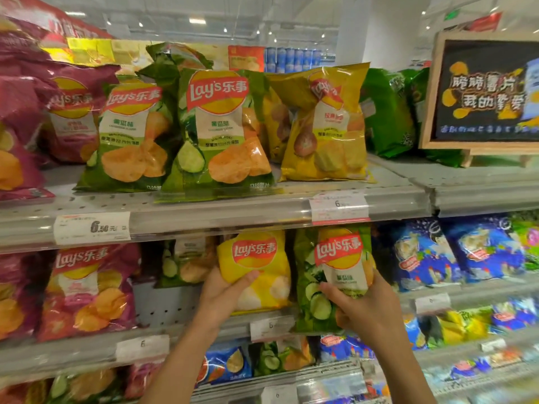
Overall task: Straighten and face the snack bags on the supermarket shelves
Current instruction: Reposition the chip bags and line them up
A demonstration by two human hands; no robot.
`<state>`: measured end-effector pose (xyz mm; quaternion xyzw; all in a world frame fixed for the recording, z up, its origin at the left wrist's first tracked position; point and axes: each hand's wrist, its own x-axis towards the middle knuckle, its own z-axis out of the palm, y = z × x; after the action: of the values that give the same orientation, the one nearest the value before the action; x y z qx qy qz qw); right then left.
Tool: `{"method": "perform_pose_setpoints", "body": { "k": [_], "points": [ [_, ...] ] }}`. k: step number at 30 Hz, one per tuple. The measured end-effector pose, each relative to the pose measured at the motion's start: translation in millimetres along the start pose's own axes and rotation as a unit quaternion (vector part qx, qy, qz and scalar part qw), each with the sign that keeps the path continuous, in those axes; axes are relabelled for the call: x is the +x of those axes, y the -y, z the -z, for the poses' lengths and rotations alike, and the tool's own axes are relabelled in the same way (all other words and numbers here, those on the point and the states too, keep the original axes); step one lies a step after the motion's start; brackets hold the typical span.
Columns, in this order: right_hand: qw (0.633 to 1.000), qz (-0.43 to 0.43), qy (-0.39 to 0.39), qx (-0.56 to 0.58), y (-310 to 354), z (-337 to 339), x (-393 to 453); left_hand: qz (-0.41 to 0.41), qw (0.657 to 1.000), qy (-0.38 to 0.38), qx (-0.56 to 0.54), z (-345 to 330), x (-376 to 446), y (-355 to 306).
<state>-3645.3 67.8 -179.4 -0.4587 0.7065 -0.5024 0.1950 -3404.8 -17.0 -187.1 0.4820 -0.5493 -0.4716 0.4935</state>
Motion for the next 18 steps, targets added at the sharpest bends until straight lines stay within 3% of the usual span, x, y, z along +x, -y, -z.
{"method": "perform_pose_setpoints", "body": {
  "k": [8, 14, 18],
  "points": [
    [0.999, -0.011, -0.033, 0.041, -25, 34, -9, 0.054, 0.998, 0.022, -0.008, -39, 12, 6],
    [0.998, -0.002, -0.030, 0.052, -25, 39, -11, 0.063, 0.991, 0.121, 0.004, -55, 9, 5],
    [0.998, 0.010, -0.018, 0.061, -18, 33, -15, 0.045, 0.989, 0.108, 0.093, -43, 4, 7]
  ]
}}
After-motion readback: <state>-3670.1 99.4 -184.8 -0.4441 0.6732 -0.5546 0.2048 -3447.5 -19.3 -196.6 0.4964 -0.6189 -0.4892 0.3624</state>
